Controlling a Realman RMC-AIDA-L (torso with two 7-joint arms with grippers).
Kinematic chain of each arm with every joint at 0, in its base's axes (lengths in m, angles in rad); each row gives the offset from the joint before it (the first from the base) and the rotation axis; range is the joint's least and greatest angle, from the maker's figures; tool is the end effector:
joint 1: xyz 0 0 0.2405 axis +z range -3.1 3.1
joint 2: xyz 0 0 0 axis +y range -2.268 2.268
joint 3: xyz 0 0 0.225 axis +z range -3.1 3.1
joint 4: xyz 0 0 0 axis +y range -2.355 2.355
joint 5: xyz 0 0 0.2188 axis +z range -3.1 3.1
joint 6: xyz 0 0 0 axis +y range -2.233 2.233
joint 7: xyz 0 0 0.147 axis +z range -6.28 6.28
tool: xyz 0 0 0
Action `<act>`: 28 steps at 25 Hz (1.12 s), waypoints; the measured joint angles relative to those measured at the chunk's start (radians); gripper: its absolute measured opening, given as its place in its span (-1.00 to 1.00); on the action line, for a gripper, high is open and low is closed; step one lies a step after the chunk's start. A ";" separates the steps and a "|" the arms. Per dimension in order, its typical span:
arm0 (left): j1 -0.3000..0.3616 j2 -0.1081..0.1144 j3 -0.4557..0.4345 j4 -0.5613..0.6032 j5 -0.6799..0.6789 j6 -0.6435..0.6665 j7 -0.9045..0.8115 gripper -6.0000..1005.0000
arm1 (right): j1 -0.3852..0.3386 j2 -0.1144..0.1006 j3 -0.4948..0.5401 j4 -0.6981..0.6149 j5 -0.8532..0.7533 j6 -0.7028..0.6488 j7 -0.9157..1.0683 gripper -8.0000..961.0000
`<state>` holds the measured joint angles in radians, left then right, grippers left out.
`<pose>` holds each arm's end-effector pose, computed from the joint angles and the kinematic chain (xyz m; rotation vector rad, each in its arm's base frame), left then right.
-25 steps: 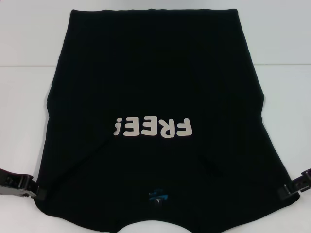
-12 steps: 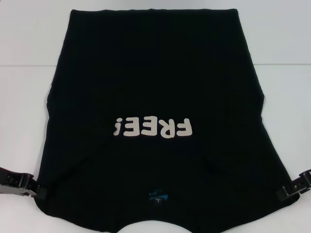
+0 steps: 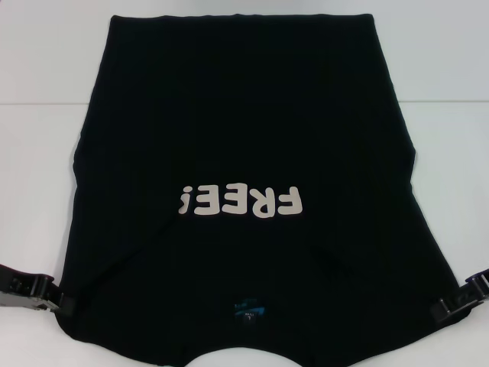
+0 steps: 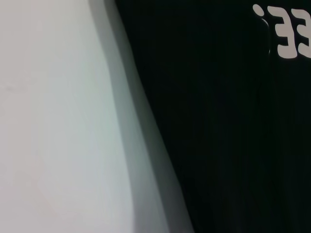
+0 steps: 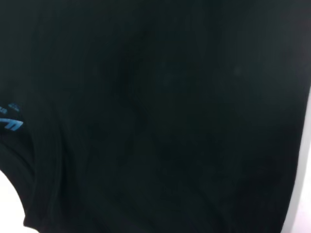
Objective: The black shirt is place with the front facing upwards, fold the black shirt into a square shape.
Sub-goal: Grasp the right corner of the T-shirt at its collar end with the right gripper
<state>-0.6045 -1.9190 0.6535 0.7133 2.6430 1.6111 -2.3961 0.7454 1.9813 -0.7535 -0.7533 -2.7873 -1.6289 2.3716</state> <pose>-0.3150 0.3162 0.0710 -2.2523 -1.8743 0.1472 0.2721 0.3421 0.0490 -2.4400 1.6157 -0.4421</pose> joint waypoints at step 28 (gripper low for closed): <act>0.000 -0.002 -0.001 0.001 -0.006 0.018 0.006 -0.90 | 0.054 0.038 -0.009 0.041 0.019 0.024 -0.023 0.73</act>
<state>-0.6043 -1.9206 0.6524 0.7141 2.6368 1.6294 -2.3896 0.7996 2.0190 -0.7624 -0.7121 -2.7679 -1.6050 2.3485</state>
